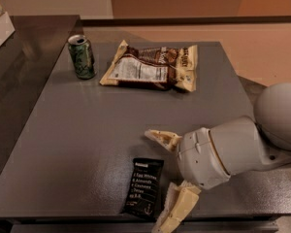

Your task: Move rxbar chocolate near brown chip bag

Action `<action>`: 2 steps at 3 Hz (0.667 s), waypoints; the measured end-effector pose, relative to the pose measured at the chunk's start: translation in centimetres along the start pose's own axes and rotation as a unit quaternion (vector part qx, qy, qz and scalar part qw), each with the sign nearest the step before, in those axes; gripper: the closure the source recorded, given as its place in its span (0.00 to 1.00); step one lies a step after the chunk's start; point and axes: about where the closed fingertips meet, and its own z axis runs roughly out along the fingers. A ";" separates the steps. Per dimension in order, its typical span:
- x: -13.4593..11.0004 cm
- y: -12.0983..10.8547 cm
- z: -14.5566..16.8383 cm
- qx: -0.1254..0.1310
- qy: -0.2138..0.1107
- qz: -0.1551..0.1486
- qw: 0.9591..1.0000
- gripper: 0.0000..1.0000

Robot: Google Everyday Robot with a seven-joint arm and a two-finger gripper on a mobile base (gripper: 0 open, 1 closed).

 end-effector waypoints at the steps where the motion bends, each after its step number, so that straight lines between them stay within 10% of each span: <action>1: 0.1 0.2 0.4 -0.006 -0.001 -0.004 1.000 0.00; 2: 0.5 0.4 0.6 -0.012 0.004 -0.003 1.000 0.19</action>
Offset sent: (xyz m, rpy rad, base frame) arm -0.0041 -0.0003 -0.0155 -0.0169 0.0257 0.0301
